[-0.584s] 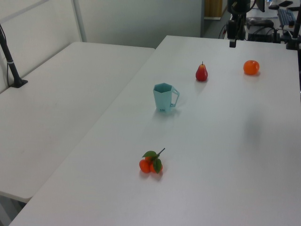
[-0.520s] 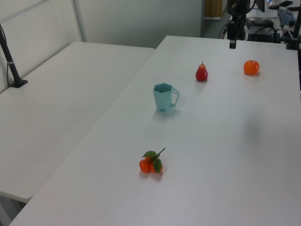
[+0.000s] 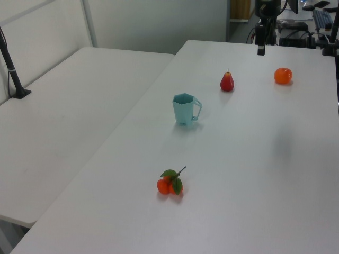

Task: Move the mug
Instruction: 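Move the open gripper in over the table toward the teal mug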

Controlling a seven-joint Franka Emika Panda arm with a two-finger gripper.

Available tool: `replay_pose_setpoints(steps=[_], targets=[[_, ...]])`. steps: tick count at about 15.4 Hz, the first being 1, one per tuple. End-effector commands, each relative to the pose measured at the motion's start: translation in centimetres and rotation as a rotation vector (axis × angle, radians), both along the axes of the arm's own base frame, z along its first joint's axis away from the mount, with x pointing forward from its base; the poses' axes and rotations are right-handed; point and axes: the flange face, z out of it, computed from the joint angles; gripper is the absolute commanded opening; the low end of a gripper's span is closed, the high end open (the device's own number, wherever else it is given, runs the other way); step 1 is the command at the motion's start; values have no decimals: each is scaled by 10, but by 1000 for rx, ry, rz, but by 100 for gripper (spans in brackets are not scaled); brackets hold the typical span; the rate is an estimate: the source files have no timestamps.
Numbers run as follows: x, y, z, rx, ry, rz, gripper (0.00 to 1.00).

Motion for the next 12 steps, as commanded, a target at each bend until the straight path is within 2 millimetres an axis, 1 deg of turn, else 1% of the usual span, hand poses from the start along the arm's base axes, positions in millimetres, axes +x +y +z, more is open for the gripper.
replay_pose_setpoints(steps=[1, 2, 4, 5, 6, 7, 8, 10, 12], targets=[[22, 8, -12, 23, -63, 85, 100], [34, 12, -23, 25, -96, 97, 100], [52, 20, -41, 29, -134, 114, 100], [61, 22, -54, 31, -143, 116, 100], [68, 27, -64, 33, -154, 120, 100], [75, 36, -70, 35, -170, 139, 100], [82, 39, -84, 34, -167, 147, 100], [96, 45, -101, 23, -179, 168, 100], [106, 52, -125, 18, -182, 213, 100]])
